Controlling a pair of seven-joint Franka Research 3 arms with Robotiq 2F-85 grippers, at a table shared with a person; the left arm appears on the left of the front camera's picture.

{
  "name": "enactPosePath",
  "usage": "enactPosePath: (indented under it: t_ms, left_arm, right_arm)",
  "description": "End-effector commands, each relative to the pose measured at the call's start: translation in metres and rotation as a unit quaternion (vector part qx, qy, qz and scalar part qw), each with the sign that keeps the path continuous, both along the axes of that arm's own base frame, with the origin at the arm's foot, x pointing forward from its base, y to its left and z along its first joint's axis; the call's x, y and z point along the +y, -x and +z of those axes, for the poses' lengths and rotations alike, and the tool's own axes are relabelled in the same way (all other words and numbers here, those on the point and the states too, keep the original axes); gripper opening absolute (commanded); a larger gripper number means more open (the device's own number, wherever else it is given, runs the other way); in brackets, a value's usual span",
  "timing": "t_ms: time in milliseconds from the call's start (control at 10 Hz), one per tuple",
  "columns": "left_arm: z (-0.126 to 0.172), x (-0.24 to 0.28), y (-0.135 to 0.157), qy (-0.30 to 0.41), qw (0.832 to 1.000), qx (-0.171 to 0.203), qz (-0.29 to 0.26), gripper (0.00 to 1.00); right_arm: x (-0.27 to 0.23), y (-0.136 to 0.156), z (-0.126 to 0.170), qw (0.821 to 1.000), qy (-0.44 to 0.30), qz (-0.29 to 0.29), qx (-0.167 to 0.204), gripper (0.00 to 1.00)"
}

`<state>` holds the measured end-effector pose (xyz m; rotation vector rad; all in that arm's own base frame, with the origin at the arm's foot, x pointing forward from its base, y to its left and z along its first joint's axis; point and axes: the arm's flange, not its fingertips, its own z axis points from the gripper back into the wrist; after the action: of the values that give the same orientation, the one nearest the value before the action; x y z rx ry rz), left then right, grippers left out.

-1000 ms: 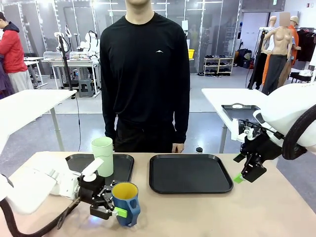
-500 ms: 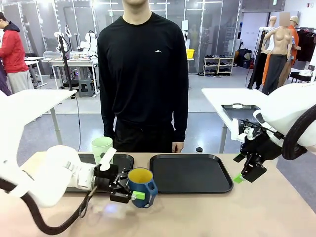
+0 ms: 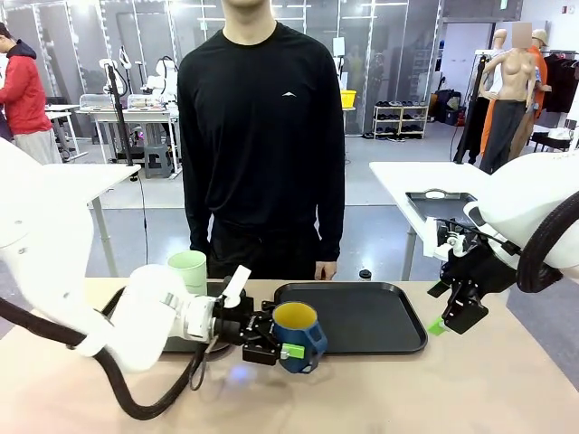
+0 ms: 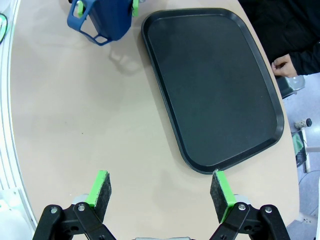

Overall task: Sort and store the cups by type.
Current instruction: Pick up the Handle plastic cup and place it into the empty Flat Tray.

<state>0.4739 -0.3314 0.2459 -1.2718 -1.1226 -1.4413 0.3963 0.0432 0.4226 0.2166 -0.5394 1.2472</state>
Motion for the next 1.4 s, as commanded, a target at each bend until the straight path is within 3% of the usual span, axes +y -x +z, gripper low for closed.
enactPosePath:
  t_ms: [0, 300, 400, 600, 900, 1100, 1300]
  left_arm:
    - [-0.003, 0.011, 0.003, -0.004, 1.000, 0.005, 0.006, 0.20]
    - [-0.003, 0.011, 0.003, -0.004, 1.000, 0.005, 0.006, 0.20]
    - [-0.004, 0.007, -0.001, -0.004, 1.000, 0.004, 0.004, 0.78]
    - [0.017, -0.019, -0.015, 0.068, 0.997, -0.034, 0.033, 0.78]
    - [0.033, -0.034, -0.032, 0.091, 0.992, -0.035, 0.085, 0.78]
    - [0.021, -0.044, -0.054, 0.084, 0.990, -0.014, 0.113, 0.78]
    - [0.009, -0.057, -0.073, 0.068, 0.987, -0.017, 0.142, 0.78]
  right_arm:
    - [0.003, 0.002, -0.001, 1.000, 0.006, -0.012, 0.002, 1.00]
    - [0.003, 0.002, -0.001, 1.000, 0.006, -0.012, 0.002, 1.00]
    - [0.003, 0.002, -0.001, 1.000, 0.006, -0.012, 0.002, 1.00]
    - [0.003, 0.002, -0.001, 1.000, 0.006, -0.012, 0.002, 1.00]
    - [0.003, 0.002, -0.001, 1.000, 0.006, -0.012, 0.002, 1.00]
    - [0.003, 0.002, -0.001, 1.000, 0.006, -0.012, 0.002, 1.00]
    - [0.003, 0.002, -0.001, 1.000, 0.006, -0.012, 0.002, 1.00]
